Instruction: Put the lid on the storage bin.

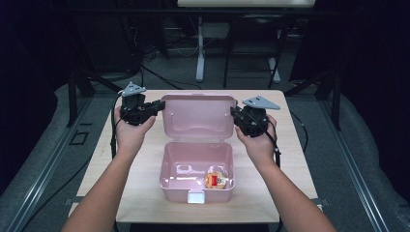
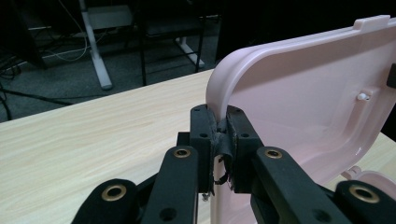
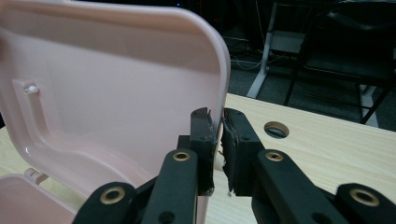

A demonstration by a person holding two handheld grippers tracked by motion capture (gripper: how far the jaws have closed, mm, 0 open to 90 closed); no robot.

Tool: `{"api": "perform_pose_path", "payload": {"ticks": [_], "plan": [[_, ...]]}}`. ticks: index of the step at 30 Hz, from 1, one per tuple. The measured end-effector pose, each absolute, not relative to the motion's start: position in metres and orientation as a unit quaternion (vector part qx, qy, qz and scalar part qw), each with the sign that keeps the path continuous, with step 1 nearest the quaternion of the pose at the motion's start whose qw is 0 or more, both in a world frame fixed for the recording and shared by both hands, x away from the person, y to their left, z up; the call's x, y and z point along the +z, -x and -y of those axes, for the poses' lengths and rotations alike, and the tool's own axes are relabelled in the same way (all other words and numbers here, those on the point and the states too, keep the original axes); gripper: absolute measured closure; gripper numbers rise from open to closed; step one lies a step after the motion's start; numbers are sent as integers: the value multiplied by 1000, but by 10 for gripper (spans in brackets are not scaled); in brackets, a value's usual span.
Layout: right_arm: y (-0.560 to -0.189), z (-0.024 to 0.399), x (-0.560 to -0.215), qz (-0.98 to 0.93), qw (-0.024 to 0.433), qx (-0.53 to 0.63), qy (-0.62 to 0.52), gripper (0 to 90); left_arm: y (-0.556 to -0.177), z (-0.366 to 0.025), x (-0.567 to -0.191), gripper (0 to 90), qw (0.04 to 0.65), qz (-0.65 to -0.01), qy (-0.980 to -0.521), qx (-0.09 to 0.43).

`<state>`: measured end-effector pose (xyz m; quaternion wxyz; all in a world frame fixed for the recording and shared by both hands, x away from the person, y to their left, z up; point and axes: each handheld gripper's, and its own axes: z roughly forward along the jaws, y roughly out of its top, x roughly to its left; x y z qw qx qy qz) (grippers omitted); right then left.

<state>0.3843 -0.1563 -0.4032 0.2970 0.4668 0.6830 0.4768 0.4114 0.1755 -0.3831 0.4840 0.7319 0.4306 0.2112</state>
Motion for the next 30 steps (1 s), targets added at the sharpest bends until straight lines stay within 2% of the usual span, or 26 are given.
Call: {"api": "perform_pose_path", "payload": {"ticks": [12,21,24,30], "plan": [[-383,156,-384,-689,303,473,-459,807,-404,-176,-381,833,485,-422,-735,213],[-375,150,-382,-699,324,453,-449,798,-394,-175,-380,834,486,-419,-734,222],[-373,149,-382,-696,330,456,-445,827,-391,-177,-378,837,479,-420,-738,222],[-370,150,-384,-692,319,472,-443,830,-387,-178,-379,839,481,-423,-733,228]]}}
